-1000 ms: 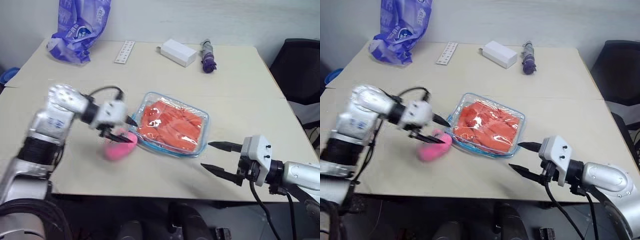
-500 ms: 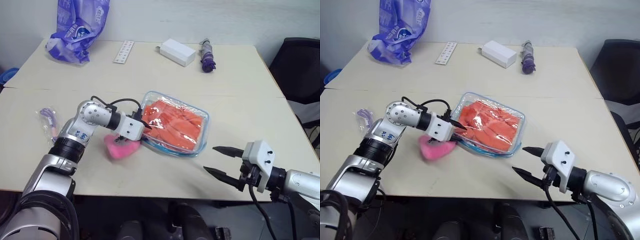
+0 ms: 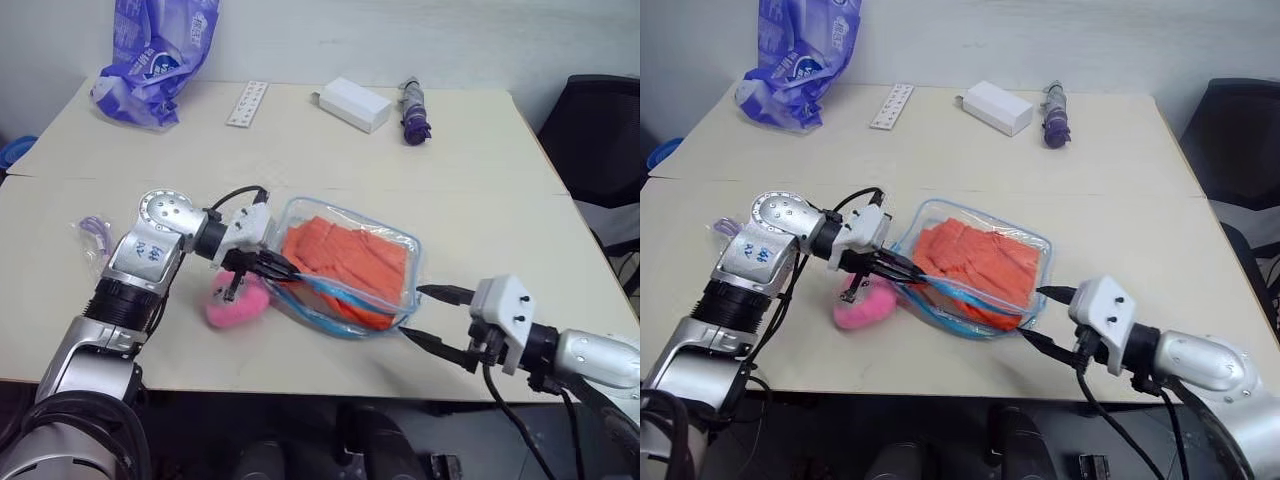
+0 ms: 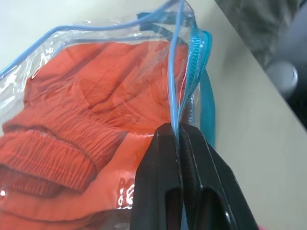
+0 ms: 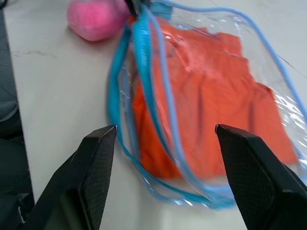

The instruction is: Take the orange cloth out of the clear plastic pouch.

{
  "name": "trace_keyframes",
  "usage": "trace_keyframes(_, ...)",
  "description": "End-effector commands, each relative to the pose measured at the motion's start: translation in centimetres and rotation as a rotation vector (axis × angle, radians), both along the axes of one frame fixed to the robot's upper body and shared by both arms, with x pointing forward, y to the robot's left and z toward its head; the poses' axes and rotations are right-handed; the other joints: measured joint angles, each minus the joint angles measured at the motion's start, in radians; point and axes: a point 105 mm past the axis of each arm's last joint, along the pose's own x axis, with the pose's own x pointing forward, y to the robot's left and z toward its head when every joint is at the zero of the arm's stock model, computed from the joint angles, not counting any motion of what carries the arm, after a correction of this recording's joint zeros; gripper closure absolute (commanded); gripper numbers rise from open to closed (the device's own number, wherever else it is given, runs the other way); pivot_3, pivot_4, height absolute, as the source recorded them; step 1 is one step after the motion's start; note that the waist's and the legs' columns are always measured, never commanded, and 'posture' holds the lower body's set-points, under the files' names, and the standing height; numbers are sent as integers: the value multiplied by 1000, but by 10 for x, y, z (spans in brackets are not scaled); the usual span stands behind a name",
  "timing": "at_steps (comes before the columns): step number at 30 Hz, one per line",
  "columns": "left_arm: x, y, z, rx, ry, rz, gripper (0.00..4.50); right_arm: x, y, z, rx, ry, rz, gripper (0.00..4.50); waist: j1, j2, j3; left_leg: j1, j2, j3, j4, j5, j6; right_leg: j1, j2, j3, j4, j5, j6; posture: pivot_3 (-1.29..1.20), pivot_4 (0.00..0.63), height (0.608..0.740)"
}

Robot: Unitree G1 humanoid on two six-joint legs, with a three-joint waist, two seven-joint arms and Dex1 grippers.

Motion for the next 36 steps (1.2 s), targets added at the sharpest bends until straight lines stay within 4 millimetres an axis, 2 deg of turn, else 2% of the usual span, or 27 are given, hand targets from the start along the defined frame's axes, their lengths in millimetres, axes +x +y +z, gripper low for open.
trace_keyframes(1, 14, -8, 10, -41, -11, 117, 4472, -1, 12, 0, -10, -8, 43, 1075, 1, 0, 0, 0, 0, 0, 0, 0, 0, 0, 0, 0, 0, 0, 0, 0, 150, 740)
trace_keyframes(4, 25, -11, 5, -13, -115, 159, 4472, 2, 14, 1, -11, -17, 36, 1075, 2, 0, 0, -1, 0, -1, 0, 0, 0, 0, -1, 0, 0, 0, 0, 0, 150, 740)
trace_keyframes(8, 22, -11, -8, 80, -251, 80, 4472, 3, 12, 2, -11, -19, 16, 1075, 0, 0, 0, 0, 0, 0, 0, 0, 0, 0, -3, 0, 0, 0, 0, 0, 150, 740)
trace_keyframes(11, 16, -9, -10, 97, -284, 23, 3815, 2, 9, 0, -23, -13, 6, 1075, 0, 0, 0, 0, 1, 0, 0, 0, 0, 0, -4, 0, 0, 0, 0, 0, 150, 740)
trace_keyframes(13, 13, -7, -11, 113, -313, -8, 3202, 1, 7, -1, -27, -8, 4, 1075, 0, 0, 0, 0, 1, 1, 0, 0, 0, -1, -4, 0, 0, 0, 0, 0, 150, 740)
trace_keyframes(16, 16, 3, -9, 184, -485, -43, 2285, -3, 3, -2, -30, 2, -1, 1075, 2, 0, 0, -1, 1, 1, 0, 0, 0, -1, -4, 0, 0, 0, 0, 0, 150, 740)
trace_keyframes(18, 18, 11, -7, 202, -541, -51, 1704, -5, 1, -2, -31, 3, -6, 1075, 1, 0, 0, 0, 1, 1, 0, 0, 0, -1, -4, 0, 0, 0, 0, 0, 150, 740)
trace_keyframes(22, 28, 27, 1, 225, -619, -7, 1704, -7, -1, -2, -28, 8, -8, 1075, 0, 0, 0, 0, 1, 1, 0, 0, 0, -1, -4, 0, 0, 0, 0, 0, 150, 740)
trace_keyframes(28, 34, 31, -3, 235, -651, -13, 1704, -10, 1, -2, -21, 11, 9, 1075, 2, 0, 0, 0, 0, 1, 0, 0, 0, -1, -2, -1, 0, 0, 0, 0, 150, 740)
trace_keyframes(33, 32, 27, -2, 182, -624, -19, 2839, -9, 1, -1, -24, 7, 17, 1075, 0, 0, 0, 0, 0, 1, 0, 0, 0, -1, -2, -1, 0, 0, 0, 0, 150, 740)
trace_keyframes(36, 32, 27, -3, 166, -586, -18, 3808, -8, 1, -1, -29, 3, 17, 1075, 0, 0, 0, 0, 1, 2, 0, 0, 0, -1, -2, -1, 0, 0, 0, 0, 150, 740)
